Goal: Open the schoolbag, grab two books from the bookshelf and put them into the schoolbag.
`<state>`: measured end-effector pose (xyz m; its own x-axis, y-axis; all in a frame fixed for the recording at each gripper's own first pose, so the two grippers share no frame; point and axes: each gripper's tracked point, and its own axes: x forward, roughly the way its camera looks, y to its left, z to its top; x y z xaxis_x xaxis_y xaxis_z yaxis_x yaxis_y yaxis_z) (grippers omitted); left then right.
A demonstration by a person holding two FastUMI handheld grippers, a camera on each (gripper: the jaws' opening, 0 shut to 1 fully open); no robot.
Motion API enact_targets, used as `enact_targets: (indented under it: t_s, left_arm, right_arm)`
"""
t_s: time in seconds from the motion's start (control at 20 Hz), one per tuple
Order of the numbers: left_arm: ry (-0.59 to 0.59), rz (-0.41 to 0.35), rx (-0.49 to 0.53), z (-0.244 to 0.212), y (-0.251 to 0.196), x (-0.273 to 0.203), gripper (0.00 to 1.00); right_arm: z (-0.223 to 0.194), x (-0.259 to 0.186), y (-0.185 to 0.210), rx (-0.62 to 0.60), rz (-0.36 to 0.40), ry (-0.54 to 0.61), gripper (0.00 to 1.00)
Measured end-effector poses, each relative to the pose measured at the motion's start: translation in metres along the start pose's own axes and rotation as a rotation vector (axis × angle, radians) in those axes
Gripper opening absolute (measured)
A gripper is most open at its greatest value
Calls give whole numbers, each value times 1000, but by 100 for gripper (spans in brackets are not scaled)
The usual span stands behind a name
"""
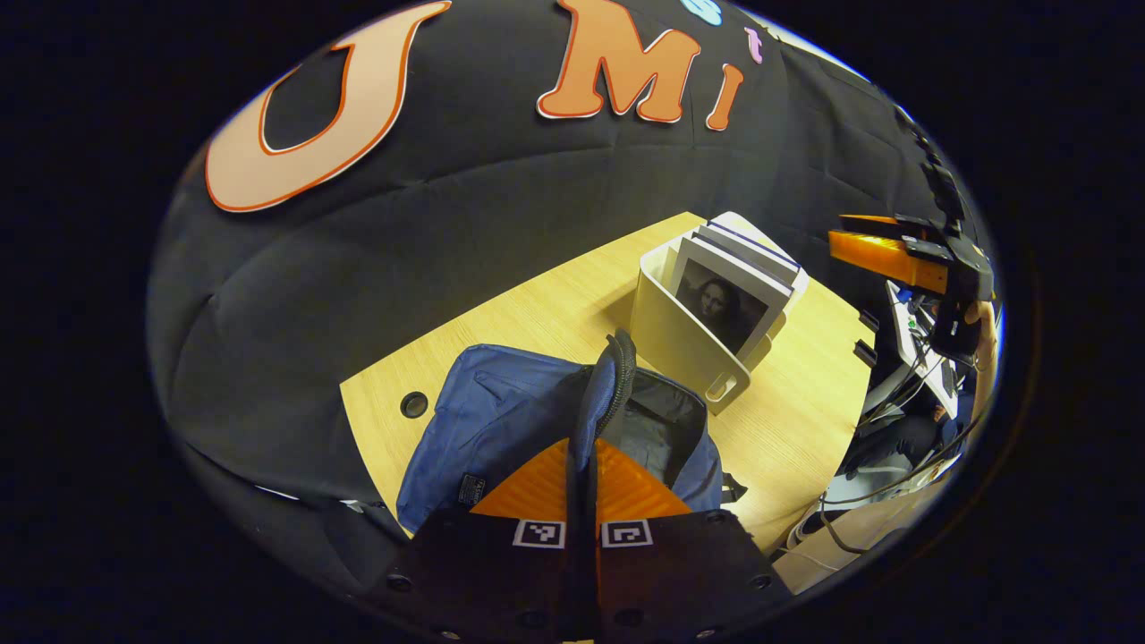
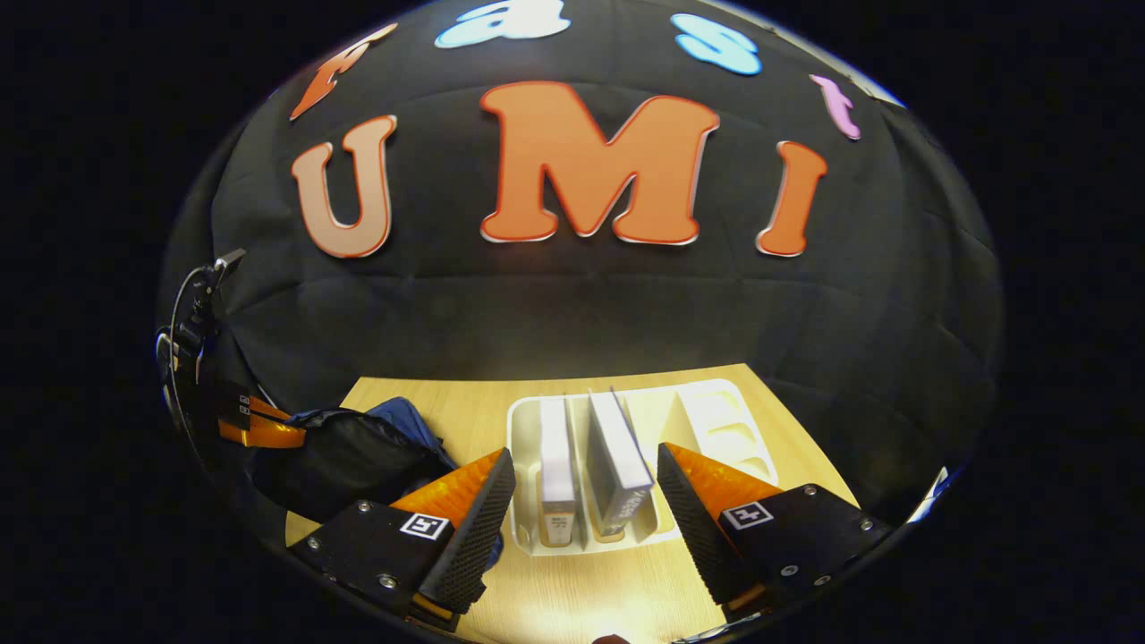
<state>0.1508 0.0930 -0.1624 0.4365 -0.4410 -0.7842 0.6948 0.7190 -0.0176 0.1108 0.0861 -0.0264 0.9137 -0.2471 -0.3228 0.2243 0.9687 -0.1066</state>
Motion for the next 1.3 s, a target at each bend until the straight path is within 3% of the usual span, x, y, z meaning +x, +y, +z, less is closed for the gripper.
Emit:
enact_targets:
  t_s: [0.45, 0.8, 1.0, 1.1, 1.15, 1.25, 1.3]
  left_arm:
    - [24, -36, -48, -13, 4, 13, 1]
    - [54, -58, -49, -17, 3, 22, 1]
    - [63, -75, -71, -21, 2, 26, 1]
    - [69, -77, -87, -23, 2, 29, 1]
    - [75, -74, -92, -24, 3, 29, 1]
    - [81, -71, -96, -24, 2, 29, 1]
    - [83, -71, -95, -25, 1, 29, 1]
  right_arm:
    - [-39, 96, 29, -84, 0, 226, 95]
    - [-64, 119, 35, -82, 100, 501, 95]
    - [-71, 130, 16, -150, 49, 591, 95]
    - [-74, 134, 14, -115, 42, 625, 82]
    - [-72, 134, 13, -97, 45, 644, 55]
    - [-72, 137, 16, -67, 65, 656, 38]
    - [-72, 137, 17, -68, 73, 655, 37]
